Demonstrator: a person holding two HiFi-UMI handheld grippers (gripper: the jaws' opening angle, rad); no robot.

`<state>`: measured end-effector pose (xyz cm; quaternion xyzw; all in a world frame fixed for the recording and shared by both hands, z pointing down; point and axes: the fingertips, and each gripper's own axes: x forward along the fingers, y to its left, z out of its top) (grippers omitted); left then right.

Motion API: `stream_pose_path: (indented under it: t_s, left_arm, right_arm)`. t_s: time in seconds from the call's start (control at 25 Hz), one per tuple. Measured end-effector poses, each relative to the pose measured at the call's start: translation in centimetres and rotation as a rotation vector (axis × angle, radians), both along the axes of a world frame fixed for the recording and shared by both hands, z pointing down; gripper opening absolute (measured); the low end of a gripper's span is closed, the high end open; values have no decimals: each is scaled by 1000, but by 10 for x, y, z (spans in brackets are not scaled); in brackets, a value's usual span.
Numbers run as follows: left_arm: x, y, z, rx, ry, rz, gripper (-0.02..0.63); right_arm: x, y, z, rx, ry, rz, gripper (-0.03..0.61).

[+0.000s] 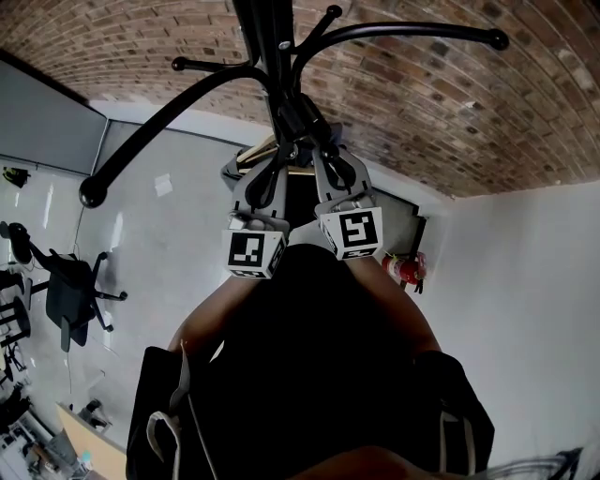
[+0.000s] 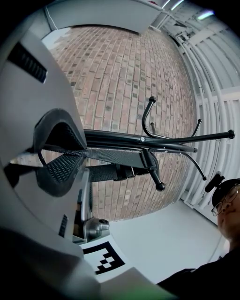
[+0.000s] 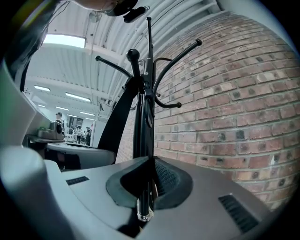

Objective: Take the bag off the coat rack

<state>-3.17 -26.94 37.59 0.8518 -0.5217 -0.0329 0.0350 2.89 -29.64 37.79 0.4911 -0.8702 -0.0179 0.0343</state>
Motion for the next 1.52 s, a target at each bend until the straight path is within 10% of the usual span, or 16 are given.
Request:
stream_pose_path:
  t_s: [1.52]
  left_arm:
    - [-32,41,-85,81,134,-15,23]
  right_arm:
    - [41,44,-90,143,-220,106,23]
